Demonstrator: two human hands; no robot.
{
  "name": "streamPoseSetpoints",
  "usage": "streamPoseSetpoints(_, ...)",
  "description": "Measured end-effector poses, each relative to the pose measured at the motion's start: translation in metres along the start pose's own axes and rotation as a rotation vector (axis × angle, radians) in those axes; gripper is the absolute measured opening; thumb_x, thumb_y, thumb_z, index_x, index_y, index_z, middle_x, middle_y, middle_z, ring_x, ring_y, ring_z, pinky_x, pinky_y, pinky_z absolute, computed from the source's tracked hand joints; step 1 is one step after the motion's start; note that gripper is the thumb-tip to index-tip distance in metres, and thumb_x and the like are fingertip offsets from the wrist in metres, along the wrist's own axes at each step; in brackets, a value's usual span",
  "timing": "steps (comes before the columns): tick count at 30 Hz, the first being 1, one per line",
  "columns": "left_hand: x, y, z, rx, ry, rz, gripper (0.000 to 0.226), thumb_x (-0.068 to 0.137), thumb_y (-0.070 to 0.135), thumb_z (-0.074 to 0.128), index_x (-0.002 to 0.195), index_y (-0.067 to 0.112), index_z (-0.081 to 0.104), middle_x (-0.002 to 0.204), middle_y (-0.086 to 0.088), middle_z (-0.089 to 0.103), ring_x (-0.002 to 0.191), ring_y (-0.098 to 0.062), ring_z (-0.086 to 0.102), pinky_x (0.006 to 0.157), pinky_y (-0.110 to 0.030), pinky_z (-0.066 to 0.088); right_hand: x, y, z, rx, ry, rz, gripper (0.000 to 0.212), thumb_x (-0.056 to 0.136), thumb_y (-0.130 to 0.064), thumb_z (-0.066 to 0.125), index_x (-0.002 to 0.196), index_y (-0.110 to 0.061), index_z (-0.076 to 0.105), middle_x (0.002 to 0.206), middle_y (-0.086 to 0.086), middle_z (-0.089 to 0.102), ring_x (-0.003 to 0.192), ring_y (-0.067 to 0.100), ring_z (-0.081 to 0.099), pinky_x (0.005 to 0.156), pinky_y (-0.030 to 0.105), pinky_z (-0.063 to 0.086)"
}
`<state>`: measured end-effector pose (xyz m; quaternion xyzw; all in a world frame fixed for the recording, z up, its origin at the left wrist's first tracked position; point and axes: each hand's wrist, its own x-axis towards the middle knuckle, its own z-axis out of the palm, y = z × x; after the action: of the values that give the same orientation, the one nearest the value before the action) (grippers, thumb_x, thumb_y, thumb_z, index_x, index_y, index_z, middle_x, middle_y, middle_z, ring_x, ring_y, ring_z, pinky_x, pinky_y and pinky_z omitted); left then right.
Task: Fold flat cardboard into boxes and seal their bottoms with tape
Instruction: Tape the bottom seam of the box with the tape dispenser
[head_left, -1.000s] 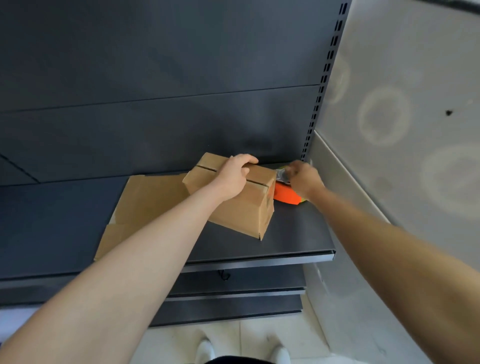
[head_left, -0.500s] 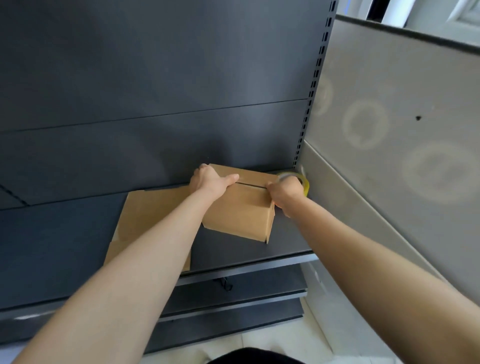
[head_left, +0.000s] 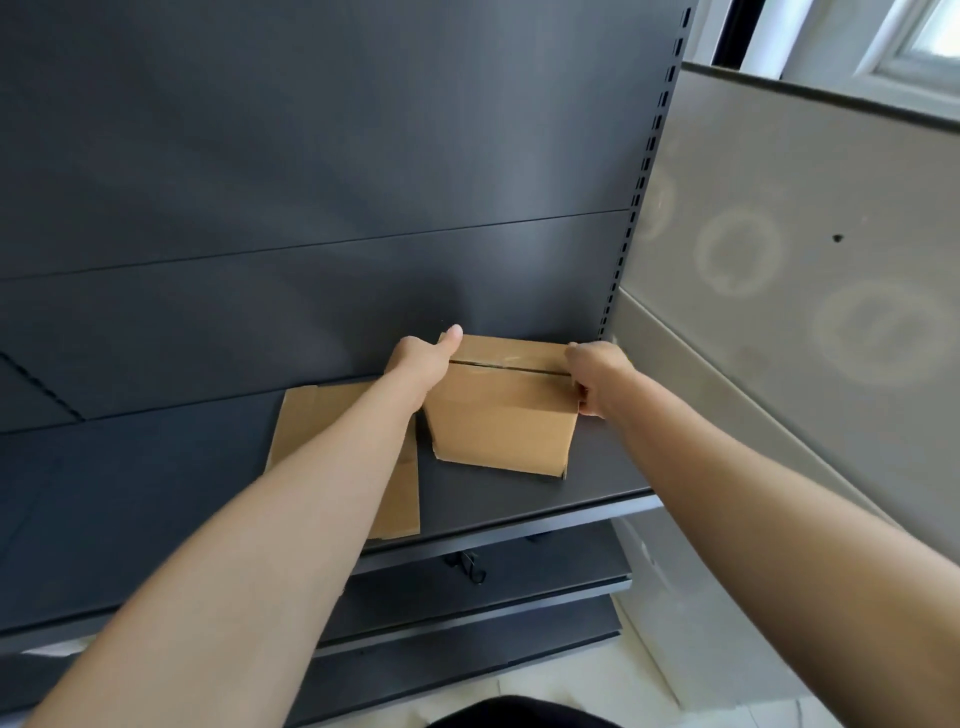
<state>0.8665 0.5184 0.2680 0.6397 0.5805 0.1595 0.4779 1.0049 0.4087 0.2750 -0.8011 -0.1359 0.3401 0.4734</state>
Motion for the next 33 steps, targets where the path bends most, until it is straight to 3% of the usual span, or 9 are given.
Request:
streamPoseSetpoints(4, -0.008, 0.008, -0.027, 0.030, 0.151, 0.046, 0.064, 0.088, 0.066, 0.043, 0.108, 0.006, 0.055, 0.087, 0.001, 0.055, 0.075, -0.016, 0.053, 0.066, -0.029, 0.039, -0.015, -0.022, 0.002, 0.013, 0.130, -0.058, 0.042, 0.098, -0.042, 0.037, 0.079, -0.007, 0.048, 0.067, 0.003, 0.044, 0.061, 0.021, 0.043, 0.067, 0.032, 0.040)
streamPoseSetpoints(8, -0.014, 0.010, -0.053, 0.020, 0.276, 0.073, 0.058, 0.089, 0.059, 0.049, 0.110, 0.006, 0.058, 0.098, -0.005, 0.060, 0.084, -0.021, 0.060, 0.055, -0.024, 0.038, -0.026, -0.035, 0.012, -0.014, 0.117, -0.144, 0.045, 0.099, -0.045, 0.037, 0.079, -0.006, 0.051, 0.069, 0.001, 0.046, 0.066, 0.021, 0.046, 0.072, 0.030, 0.037)
streamPoseSetpoints(14, -0.020, -0.002, -0.067, -0.196, 0.247, 0.018, 0.019, 0.092, 0.030, 0.058, 0.086, 0.013, 0.055, 0.081, 0.001, 0.053, 0.085, -0.023, 0.055, 0.080, -0.036, 0.052, -0.031, -0.044, 0.029, 0.036, 0.024, -0.131, 0.015, 0.093, -0.016, 0.049, 0.081, -0.008, 0.047, 0.067, 0.001, 0.042, 0.054, 0.014, 0.036, 0.044, 0.027, 0.029)
streamPoseSetpoints(16, -0.022, -0.008, -0.068, -0.249, 0.218, 0.014, 0.021, 0.092, 0.016, 0.058, 0.072, 0.016, 0.050, 0.075, 0.003, 0.050, 0.085, -0.021, 0.053, 0.080, -0.031, 0.051, -0.027, -0.045, 0.029, 0.062, -0.016, -0.124, 0.018, 0.090, -0.009, 0.046, 0.073, -0.010, 0.041, 0.066, 0.000, 0.037, 0.054, 0.015, 0.031, 0.043, 0.026, 0.025)
streamPoseSetpoints(19, -0.032, -0.012, -0.070, -0.332, 0.168, 0.019, 0.005, 0.092, 0.011, 0.059, 0.092, 0.014, 0.063, 0.096, 0.000, 0.059, 0.096, -0.020, 0.057, 0.076, -0.025, 0.050, -0.024, -0.049, 0.024, 0.086, -0.063, -0.084, 0.017, 0.088, -0.009, 0.046, 0.072, -0.010, 0.040, 0.068, 0.001, 0.038, 0.059, 0.016, 0.034, 0.048, 0.024, 0.027)
streamPoseSetpoints(21, -0.036, -0.013, -0.071, -0.383, 0.174, 0.031, 0.015, 0.092, 0.019, 0.060, 0.104, 0.012, 0.065, 0.108, -0.002, 0.061, 0.105, -0.021, 0.059, 0.081, -0.027, 0.049, -0.020, -0.049, 0.021, 0.127, -0.106, -0.068, 0.010, 0.086, -0.014, 0.050, 0.078, -0.009, 0.049, 0.075, 0.004, 0.049, 0.067, 0.021, 0.047, 0.056, 0.027, 0.039)
streamPoseSetpoints(24, -0.041, -0.010, -0.070, -0.403, 0.245, 0.058, 0.023, 0.093, 0.038, 0.055, 0.092, 0.018, 0.064, 0.107, 0.000, 0.065, 0.105, -0.020, 0.061, 0.093, -0.034, 0.049, -0.004, -0.043, 0.018, 0.172, -0.190, -0.017, 0.017, 0.085, -0.024, 0.052, 0.095, -0.011, 0.056, 0.096, 0.007, 0.062, 0.091, 0.028, 0.064, 0.085, 0.041, 0.054)
streamPoseSetpoints(28, -0.052, 0.000, -0.065, -0.494, 0.304, 0.172, 0.030, 0.099, 0.034, 0.042, 0.105, 0.018, 0.067, 0.110, 0.003, 0.068, 0.103, -0.011, 0.061, 0.085, -0.026, 0.048, -0.003, -0.033, 0.013, 0.262, -0.323, 0.128, 0.014, 0.097, -0.029, 0.045, 0.106, -0.017, 0.046, 0.098, 0.004, 0.057, 0.095, 0.025, 0.062, 0.087, 0.045, 0.053)
streamPoseSetpoints(33, -0.070, 0.011, -0.058, -0.472, 0.307, 0.283, 0.035, 0.102, 0.033, 0.035, 0.111, 0.019, 0.066, 0.117, 0.003, 0.067, 0.112, -0.008, 0.059, 0.099, -0.028, 0.040, -0.001, -0.023, 0.019, 0.316, -0.404, 0.238, 0.030, 0.098, -0.036, 0.043, 0.122, -0.018, 0.047, 0.113, 0.007, 0.062, 0.093, 0.029, 0.067, 0.083, 0.051, 0.055)
